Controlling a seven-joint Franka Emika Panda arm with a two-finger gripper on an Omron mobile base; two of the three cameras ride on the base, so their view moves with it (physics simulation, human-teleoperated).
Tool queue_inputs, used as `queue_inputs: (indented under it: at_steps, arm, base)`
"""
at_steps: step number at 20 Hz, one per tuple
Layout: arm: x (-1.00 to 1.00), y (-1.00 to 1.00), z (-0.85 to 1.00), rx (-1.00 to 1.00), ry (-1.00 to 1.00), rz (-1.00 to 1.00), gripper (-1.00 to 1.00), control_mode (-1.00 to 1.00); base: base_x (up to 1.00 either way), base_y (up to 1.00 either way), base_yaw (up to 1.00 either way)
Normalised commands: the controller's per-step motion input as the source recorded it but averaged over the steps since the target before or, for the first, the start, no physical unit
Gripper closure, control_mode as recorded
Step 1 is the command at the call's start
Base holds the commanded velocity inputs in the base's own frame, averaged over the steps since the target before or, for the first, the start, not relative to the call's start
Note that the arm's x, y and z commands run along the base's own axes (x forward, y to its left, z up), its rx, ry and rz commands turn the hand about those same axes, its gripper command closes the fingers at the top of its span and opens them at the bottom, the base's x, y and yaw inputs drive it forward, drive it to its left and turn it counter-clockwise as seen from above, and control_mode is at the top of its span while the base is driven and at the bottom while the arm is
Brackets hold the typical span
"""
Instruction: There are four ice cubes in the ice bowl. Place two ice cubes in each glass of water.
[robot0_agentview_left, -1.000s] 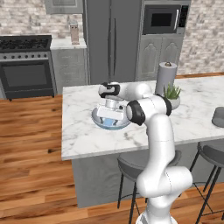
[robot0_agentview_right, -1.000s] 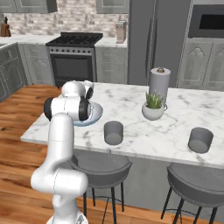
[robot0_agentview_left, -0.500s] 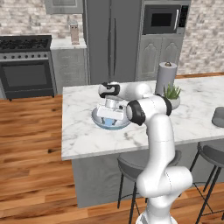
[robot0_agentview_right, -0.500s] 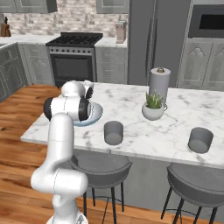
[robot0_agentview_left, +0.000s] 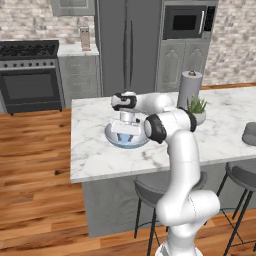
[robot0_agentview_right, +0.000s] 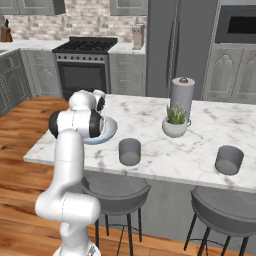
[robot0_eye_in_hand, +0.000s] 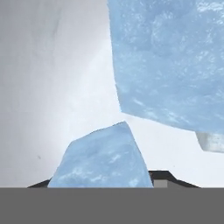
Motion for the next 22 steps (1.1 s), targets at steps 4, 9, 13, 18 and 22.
queue_inputs:
  at_steps: [4,9,13,18,22]
  arm:
    - [-0.48,-0.06,0.93,0.00,0.00,0.10,1.00,-1.00]
    - [-0.85,-0.74,0.85,0.00,0.00,0.01,1.00,-1.00]
    - [-0.93,-0.99,0.23,-0.03,-0.07,0.00,1.00,-1.00]
    - [-0.75,-0.81,0.07,-0.14,-0.20,0.00,1.00,-1.00]
    - [-0.25,-0.42,0.08,-0.24,-0.33,0.00,1.00,-1.00]
  base:
    - [0.00,0.00,0.00]
    - [0.00,0.00,0.00]
    - [0.00,0.00,0.00]
    - [0.00,0.00,0.00]
    - [0.00,0.00,0.00]
